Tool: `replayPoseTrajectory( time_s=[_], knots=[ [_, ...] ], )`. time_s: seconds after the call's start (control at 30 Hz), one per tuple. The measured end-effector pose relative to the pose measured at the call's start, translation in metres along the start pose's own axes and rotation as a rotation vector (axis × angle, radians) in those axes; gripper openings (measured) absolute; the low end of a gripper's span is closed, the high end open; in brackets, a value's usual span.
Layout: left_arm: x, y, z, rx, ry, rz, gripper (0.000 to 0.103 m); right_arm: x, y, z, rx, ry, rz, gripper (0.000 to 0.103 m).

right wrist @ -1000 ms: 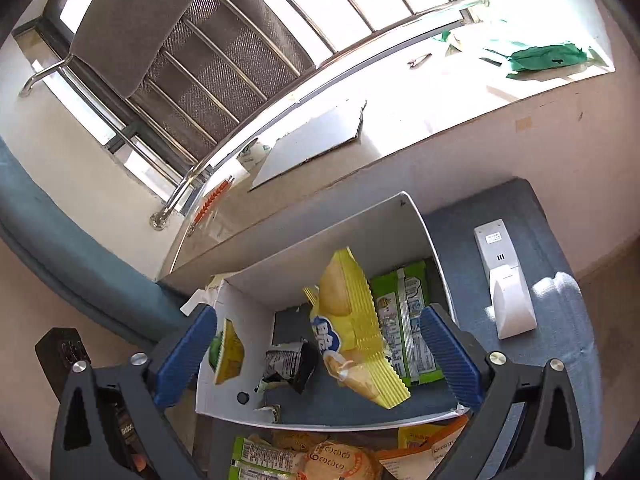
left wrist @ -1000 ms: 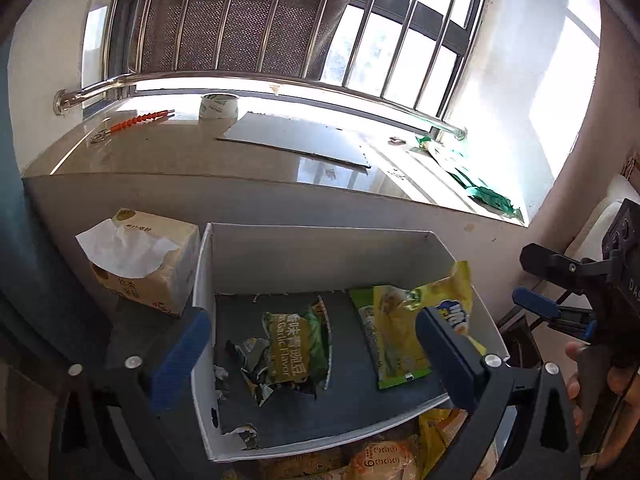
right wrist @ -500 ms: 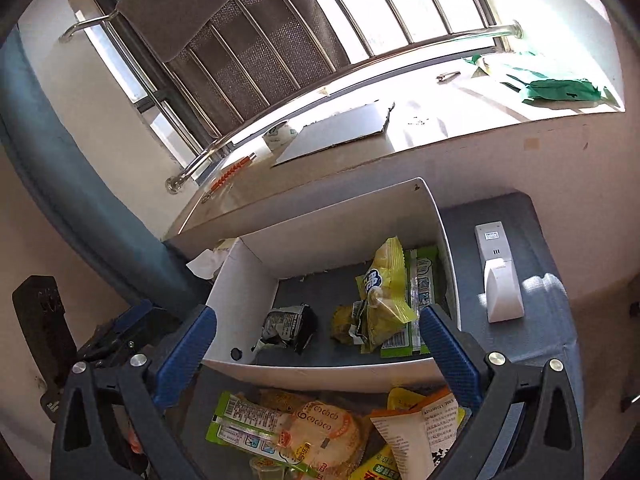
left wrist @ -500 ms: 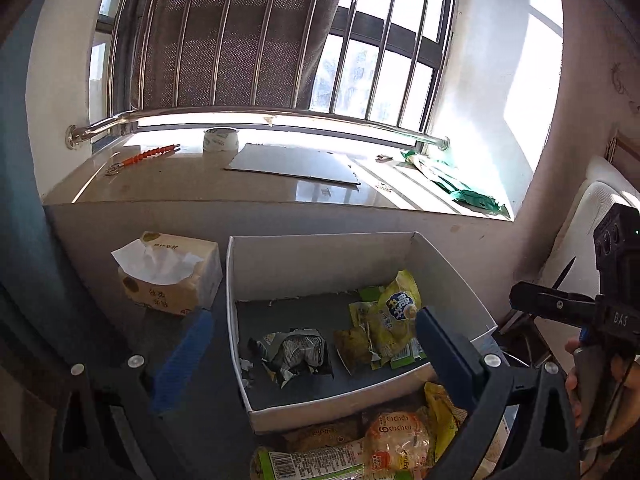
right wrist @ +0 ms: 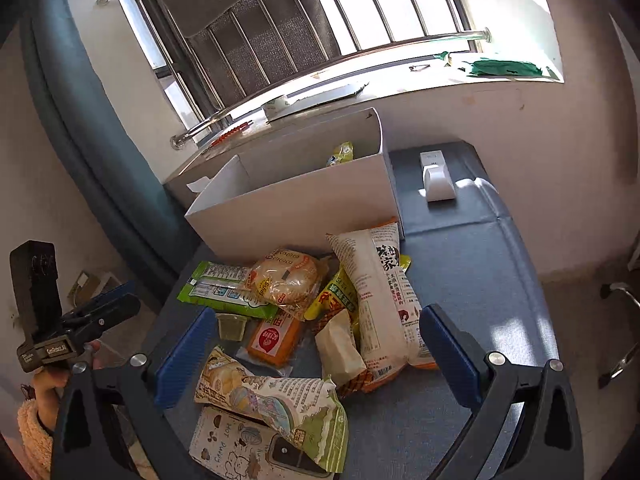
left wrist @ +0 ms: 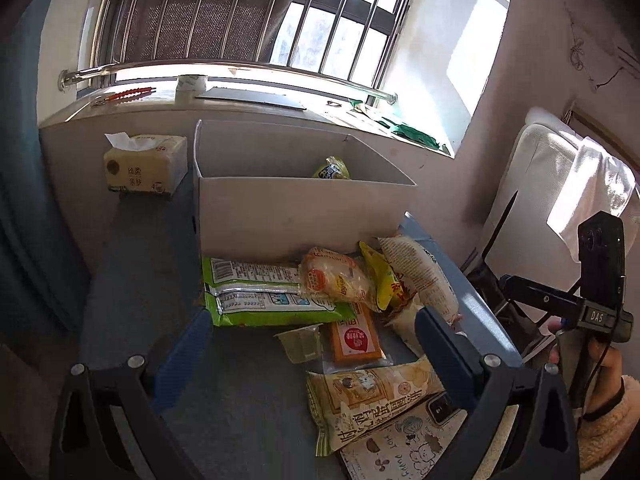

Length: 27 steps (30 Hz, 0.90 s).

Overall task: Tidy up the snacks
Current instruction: 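Move both tools back over the snack pile, then grasp the white noodle bag with the right tool while the left tool grasps a printed chip bag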

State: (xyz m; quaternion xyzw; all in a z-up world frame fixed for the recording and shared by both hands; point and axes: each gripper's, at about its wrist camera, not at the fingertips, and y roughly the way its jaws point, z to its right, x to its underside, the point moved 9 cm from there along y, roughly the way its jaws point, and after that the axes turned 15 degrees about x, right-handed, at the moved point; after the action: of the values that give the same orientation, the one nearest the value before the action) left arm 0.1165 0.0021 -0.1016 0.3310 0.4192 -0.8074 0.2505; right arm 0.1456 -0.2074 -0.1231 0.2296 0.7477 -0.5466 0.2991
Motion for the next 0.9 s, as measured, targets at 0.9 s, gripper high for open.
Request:
replayPoseTrajectory(
  time_s=[0.9],
  knots=[
    [0.058, 0.036, 0.046, 0.105, 0.138, -0.159, 0.103, -0.014, 0.096, 0.018, 0.072, -0.162, -0.136, 0.103]
  ],
)
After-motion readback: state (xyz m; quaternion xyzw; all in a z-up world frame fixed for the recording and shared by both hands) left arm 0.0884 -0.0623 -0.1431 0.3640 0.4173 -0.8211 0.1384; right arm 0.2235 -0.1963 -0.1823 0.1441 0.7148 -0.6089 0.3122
